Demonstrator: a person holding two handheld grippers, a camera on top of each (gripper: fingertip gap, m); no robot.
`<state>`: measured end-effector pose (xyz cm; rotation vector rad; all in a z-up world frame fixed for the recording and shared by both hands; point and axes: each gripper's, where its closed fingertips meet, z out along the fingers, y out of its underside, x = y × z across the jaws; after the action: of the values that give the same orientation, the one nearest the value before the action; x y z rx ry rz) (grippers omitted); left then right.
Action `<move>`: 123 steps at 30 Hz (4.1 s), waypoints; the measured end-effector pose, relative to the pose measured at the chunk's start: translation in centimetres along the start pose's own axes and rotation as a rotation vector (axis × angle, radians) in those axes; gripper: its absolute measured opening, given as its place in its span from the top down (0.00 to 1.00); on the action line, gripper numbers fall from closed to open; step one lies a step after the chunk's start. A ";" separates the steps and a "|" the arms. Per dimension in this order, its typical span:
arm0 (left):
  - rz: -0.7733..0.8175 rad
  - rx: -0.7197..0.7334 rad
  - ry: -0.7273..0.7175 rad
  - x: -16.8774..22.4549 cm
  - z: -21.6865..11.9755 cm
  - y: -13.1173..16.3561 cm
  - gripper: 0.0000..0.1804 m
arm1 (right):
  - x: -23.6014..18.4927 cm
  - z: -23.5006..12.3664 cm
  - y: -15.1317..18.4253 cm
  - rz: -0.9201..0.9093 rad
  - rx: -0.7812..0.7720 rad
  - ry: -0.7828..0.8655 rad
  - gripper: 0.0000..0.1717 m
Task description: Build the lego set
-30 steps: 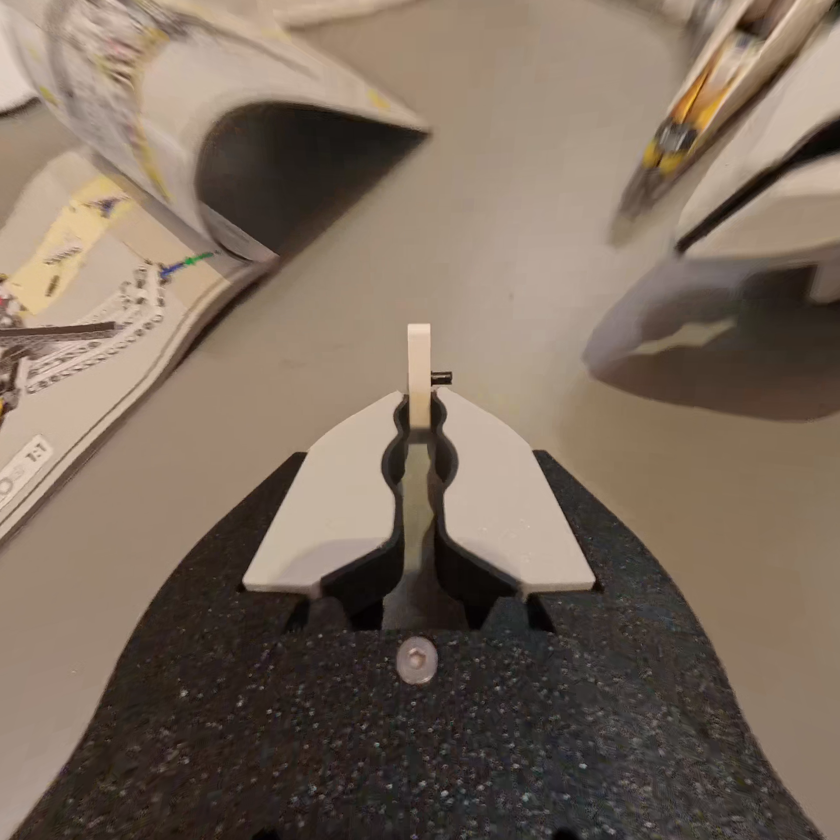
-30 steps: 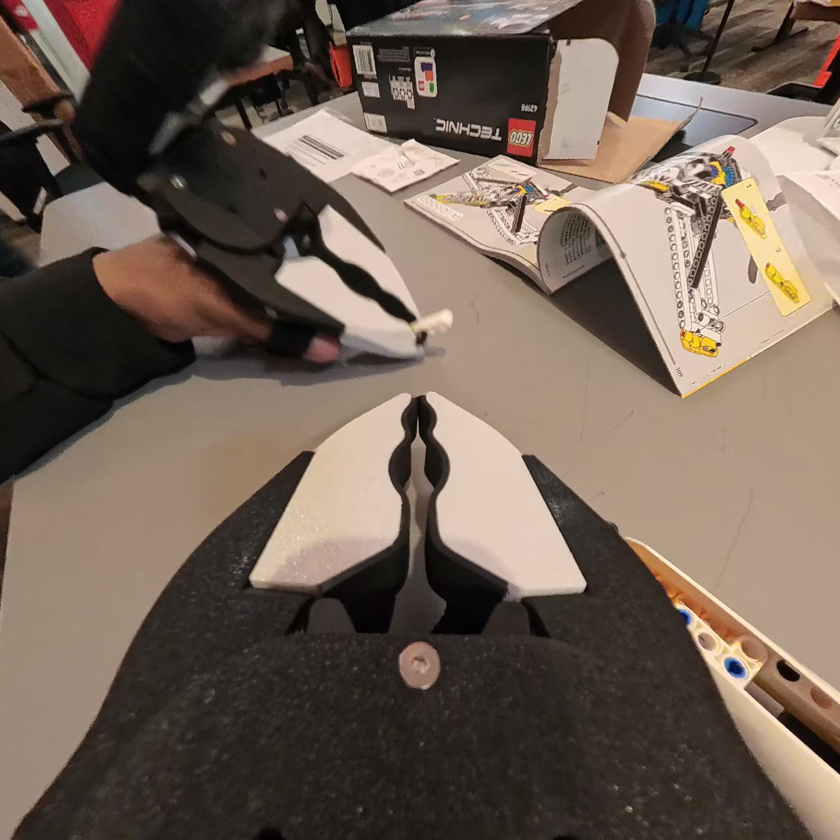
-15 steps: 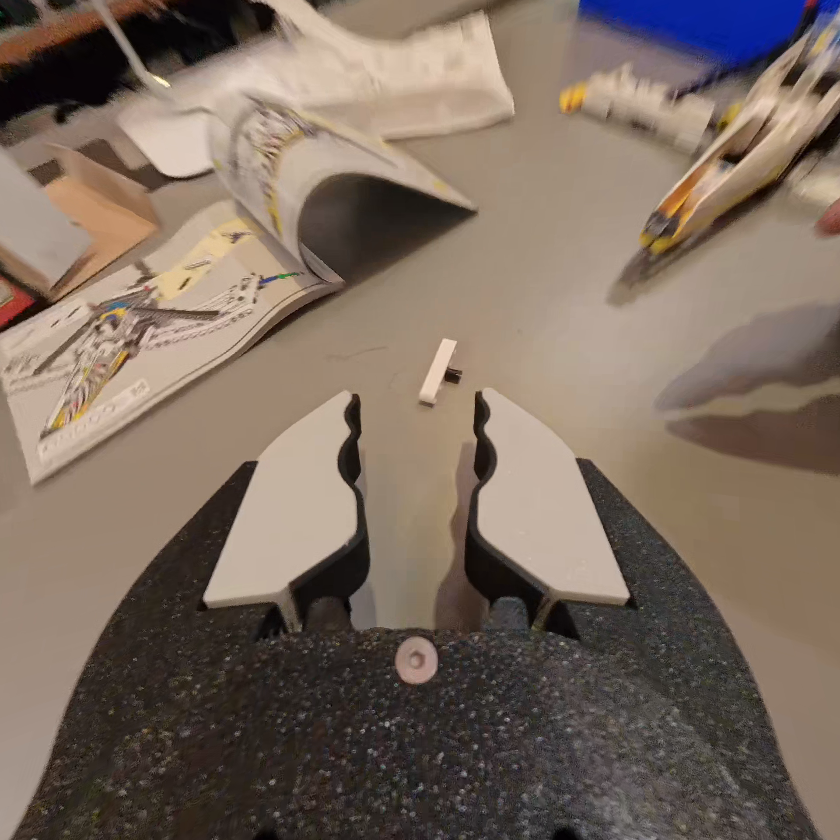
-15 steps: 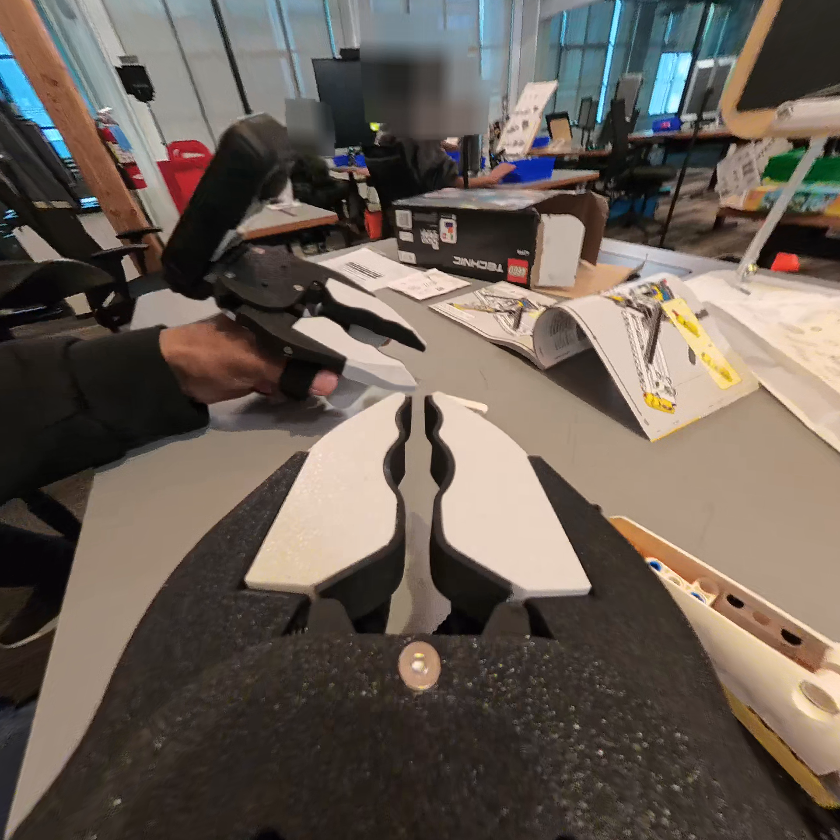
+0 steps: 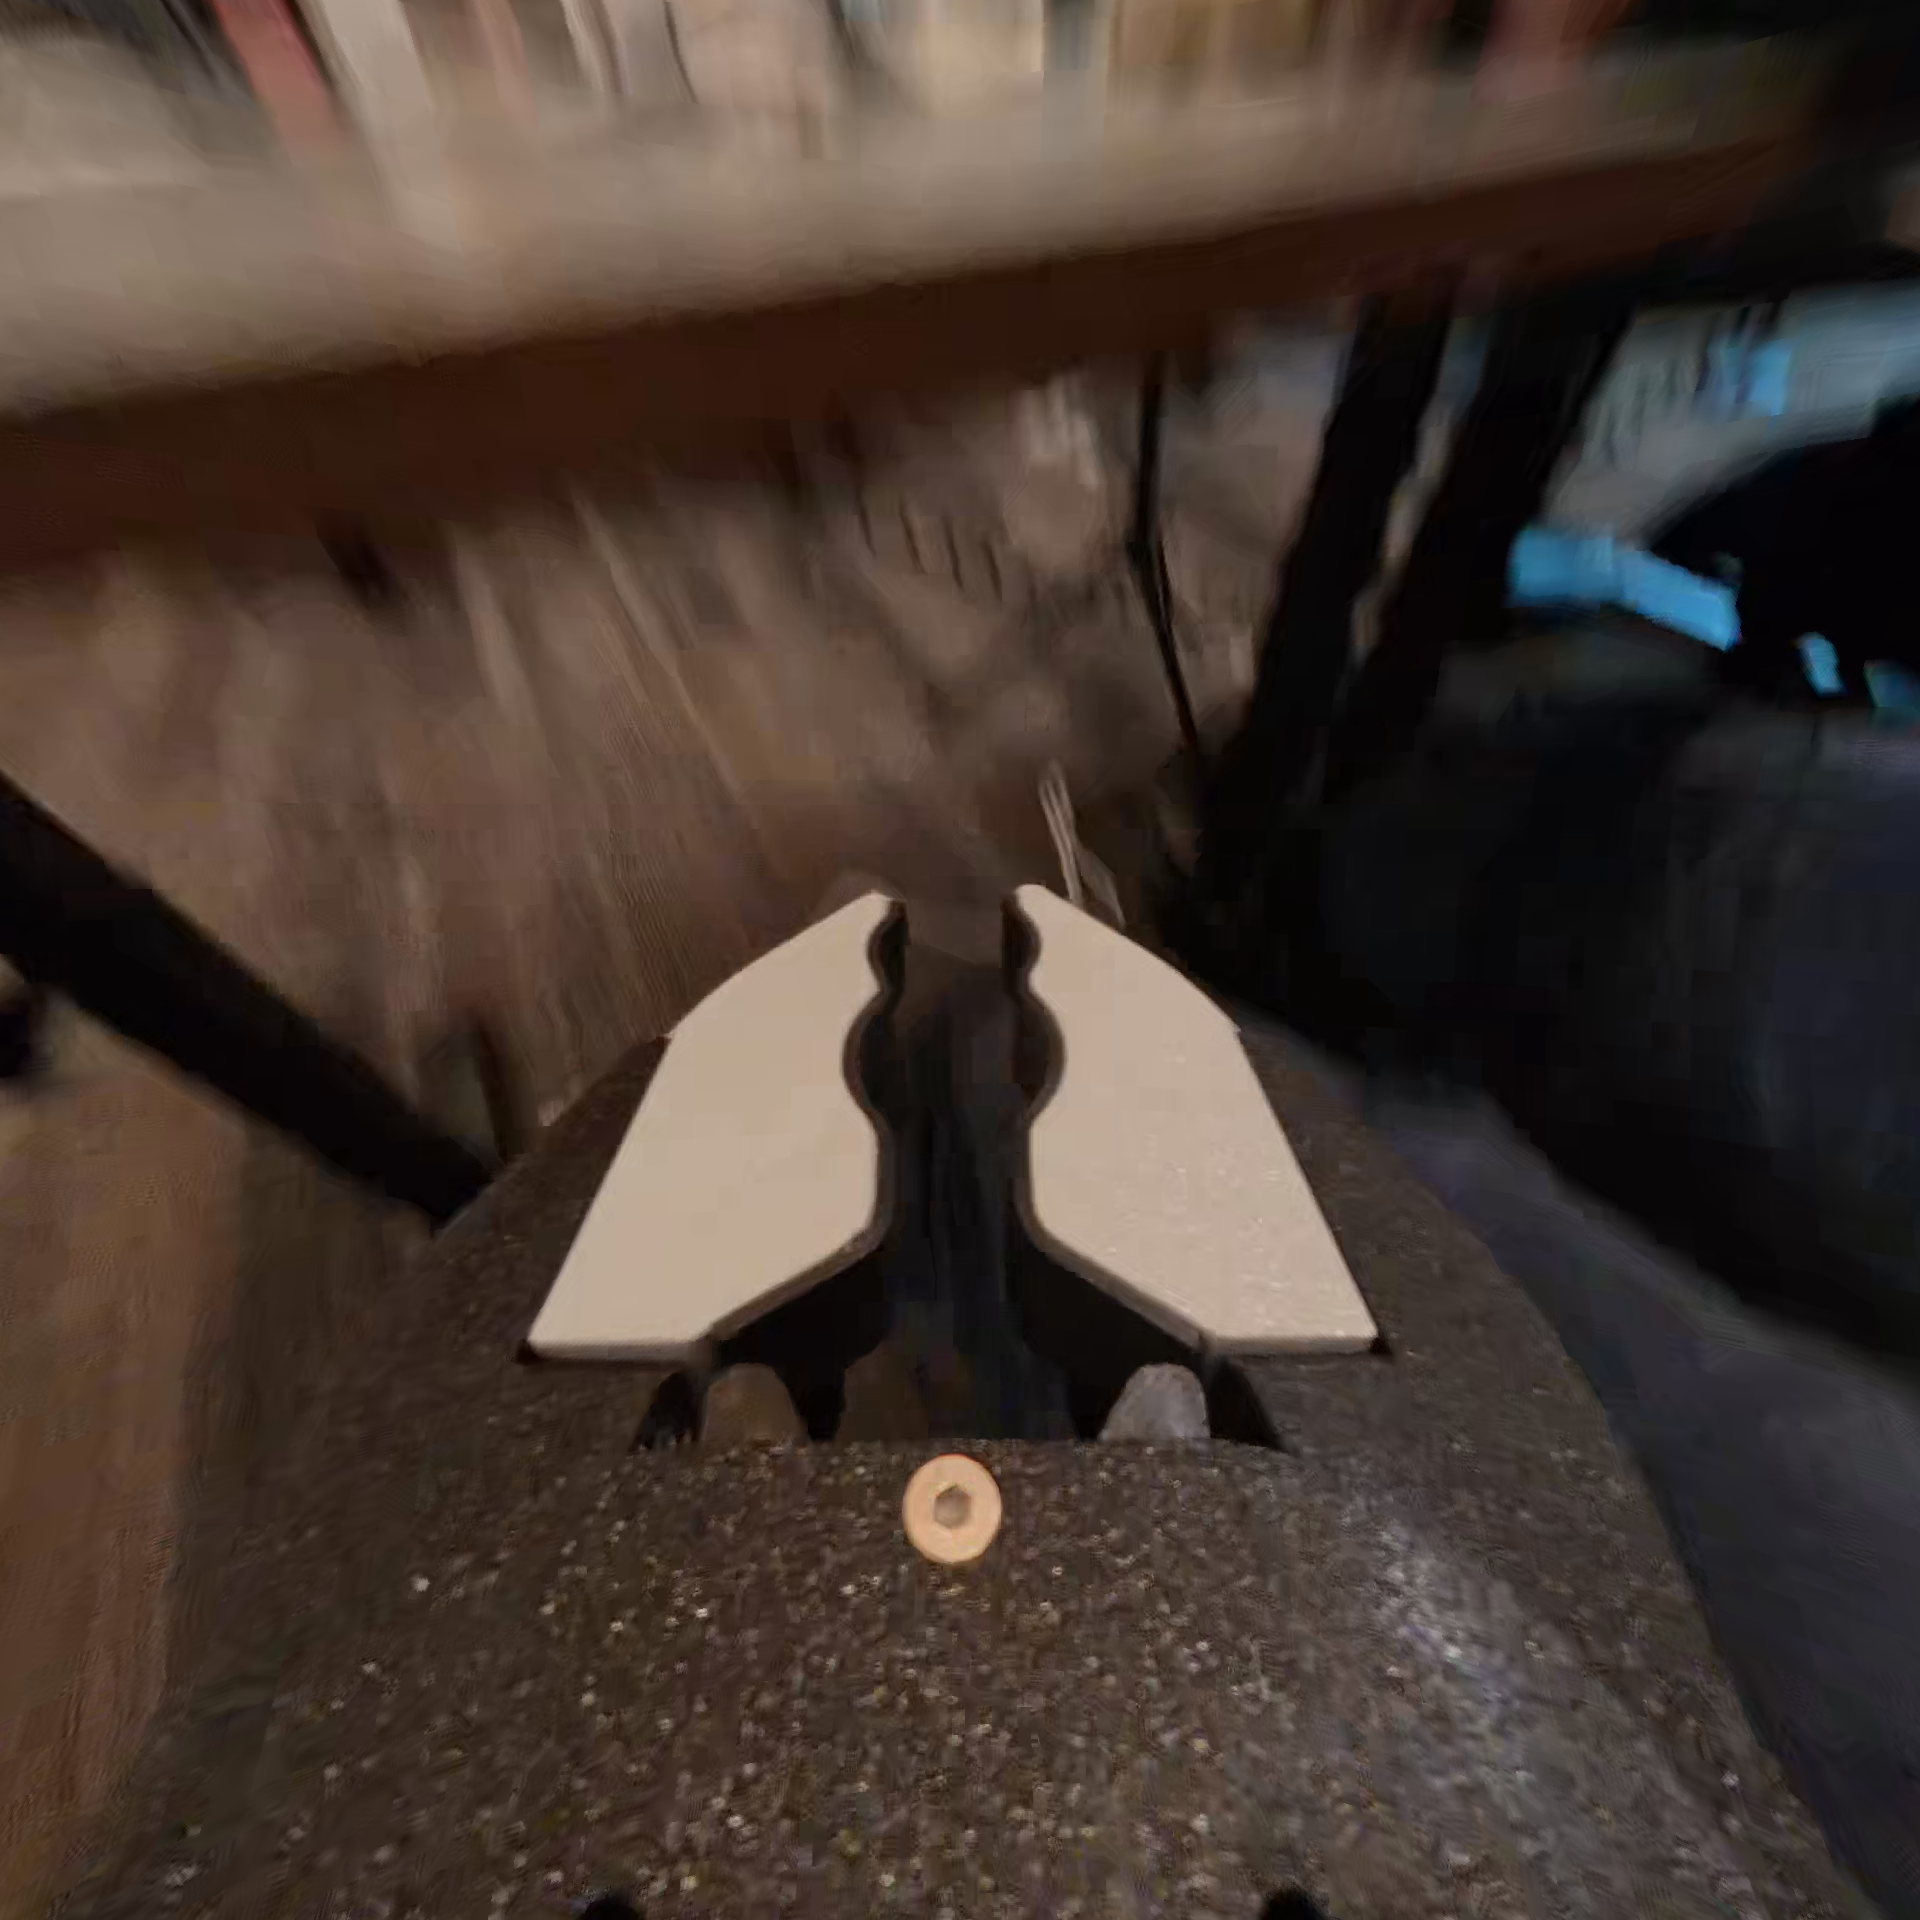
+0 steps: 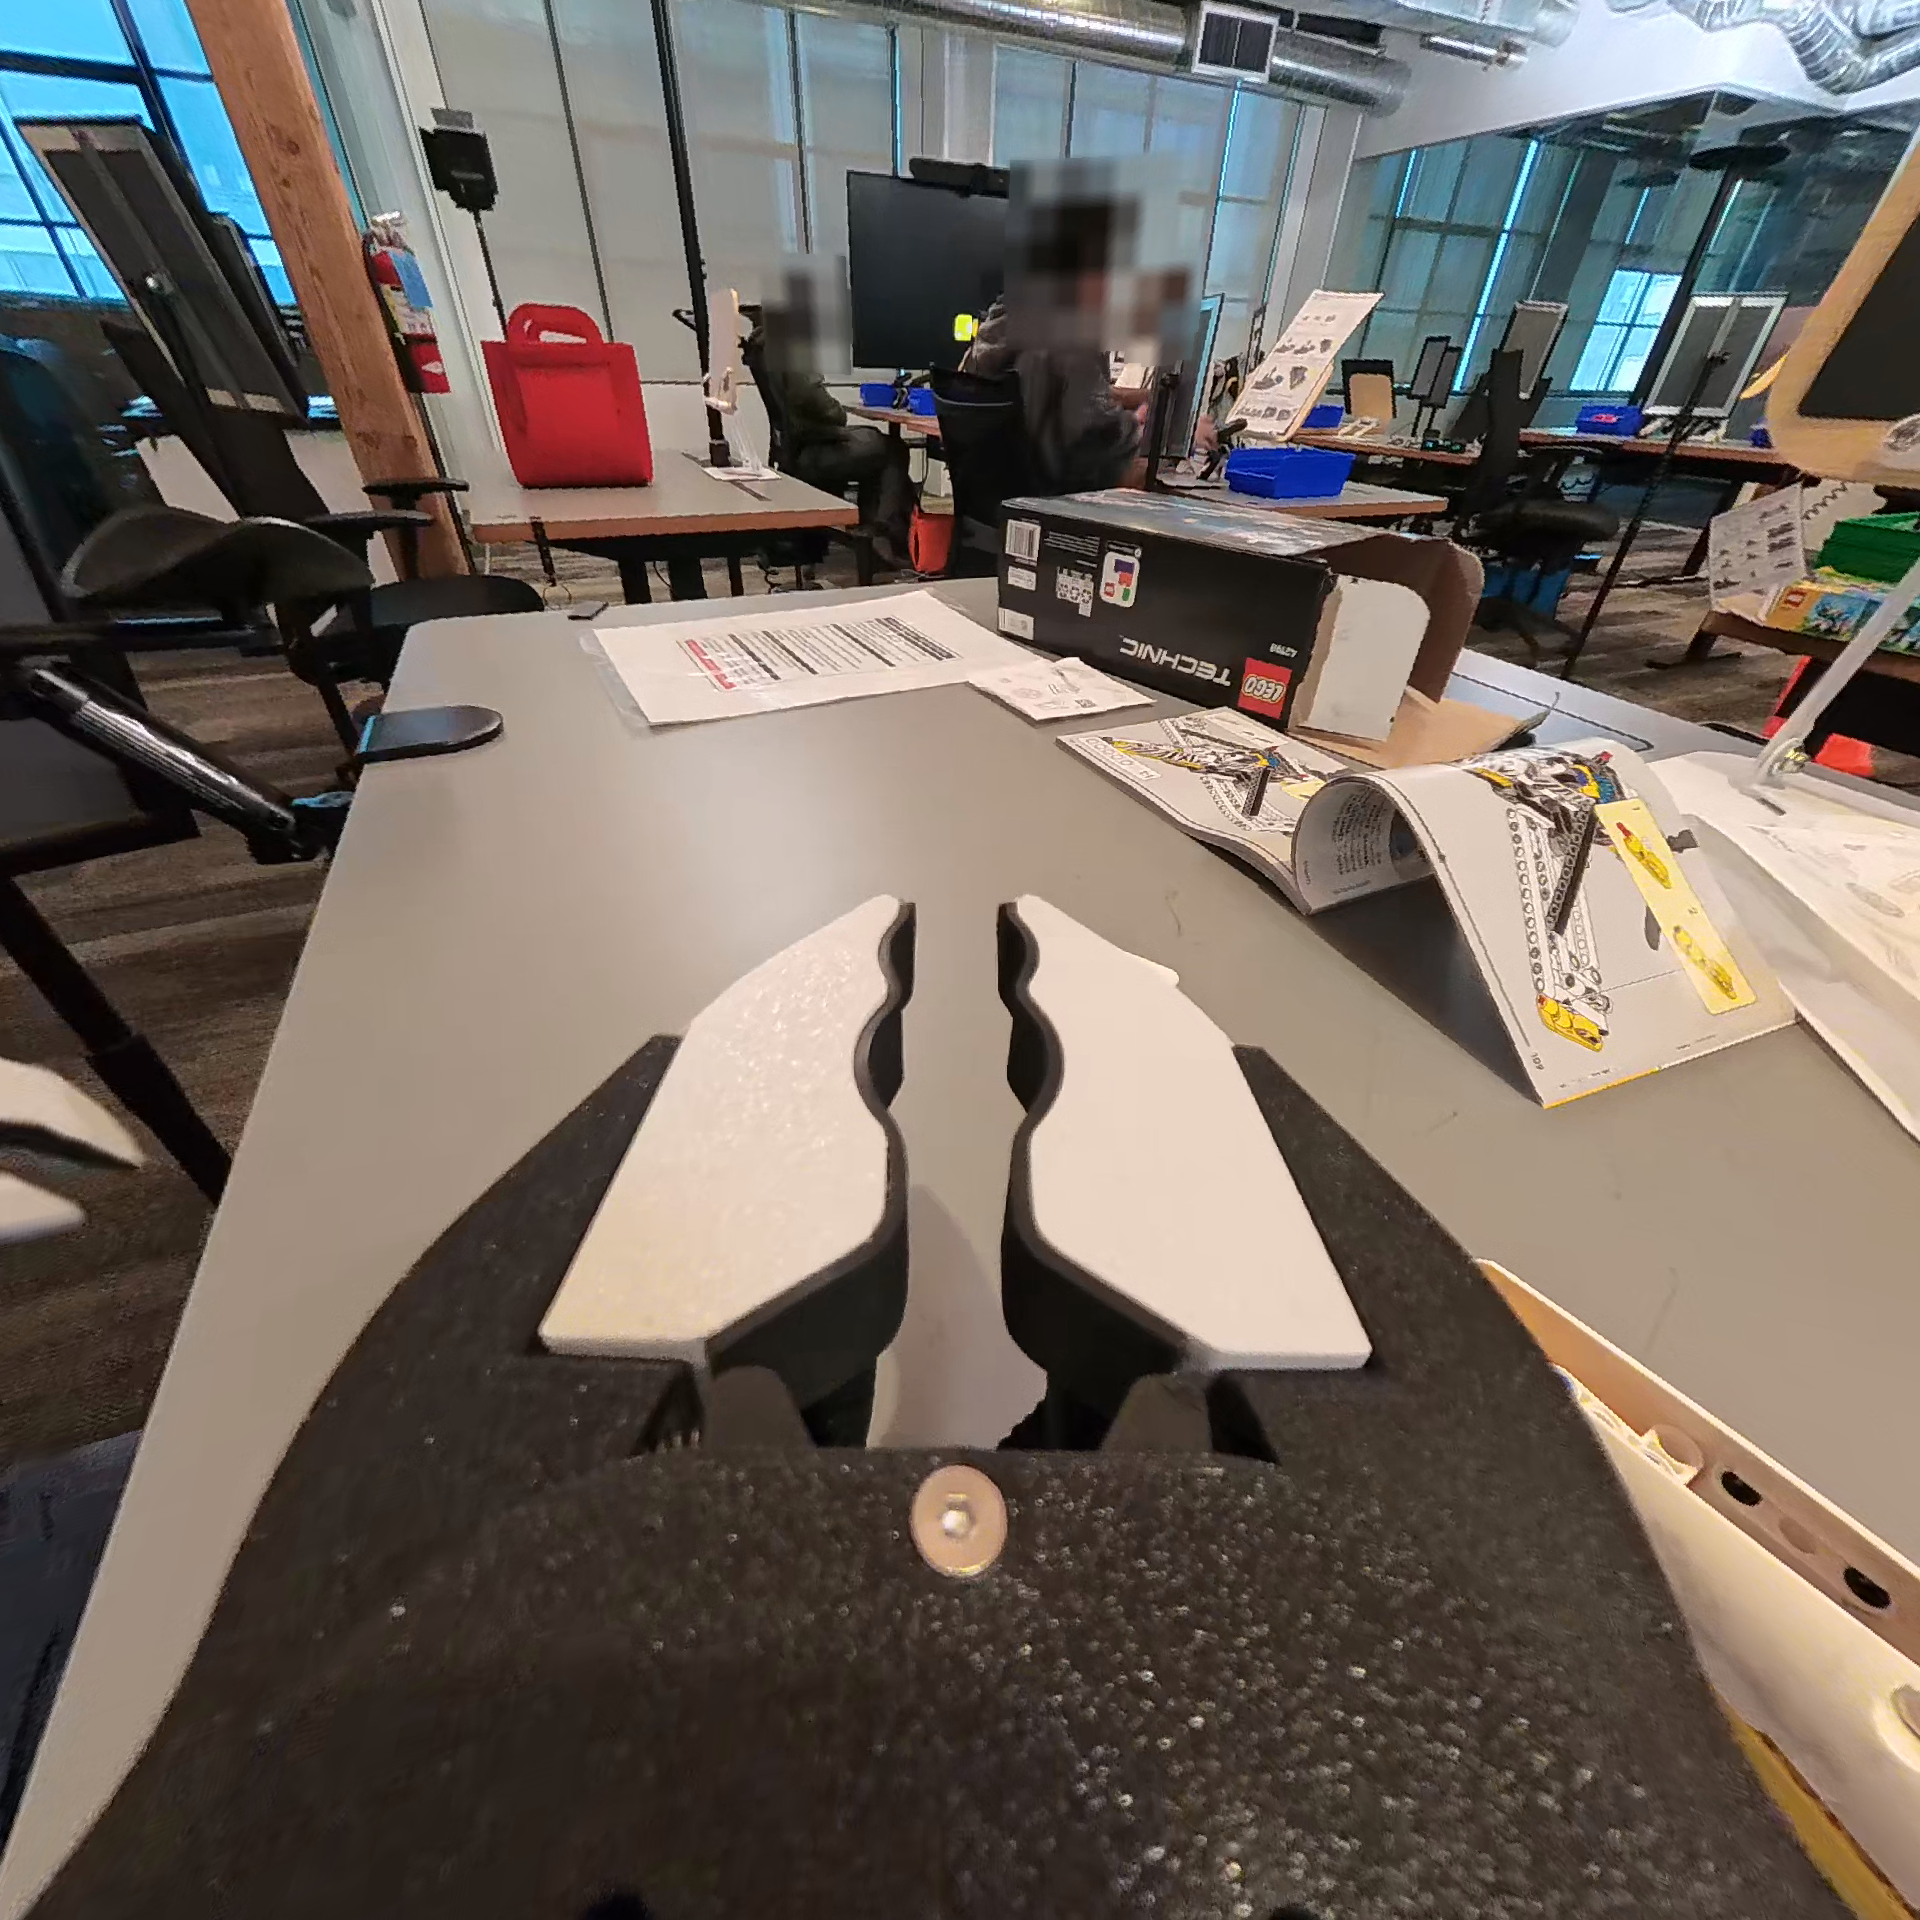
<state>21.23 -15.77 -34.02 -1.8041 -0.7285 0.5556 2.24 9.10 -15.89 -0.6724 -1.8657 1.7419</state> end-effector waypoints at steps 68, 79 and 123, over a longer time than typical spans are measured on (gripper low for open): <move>0.007 -0.728 -0.508 -8.7 -17.0 25.0 0.87 | -39.1 18.2 36.7 -0.124 -0.520 -0.846 0.91; -0.377 -0.589 -0.701 6.3 -27.7 31.8 0.87 | -45.1 17.6 41.6 -0.227 -0.648 -0.863 0.89; -1.018 -0.061 -0.855 12.9 -21.9 24.3 0.87 | -43.3 25.2 44.1 -0.068 -0.851 -0.779 0.84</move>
<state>50.41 -27.18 -50.13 -0.9511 -2.0743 0.5703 19.29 -35.58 -62.49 -0.1677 -3.1747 1.1696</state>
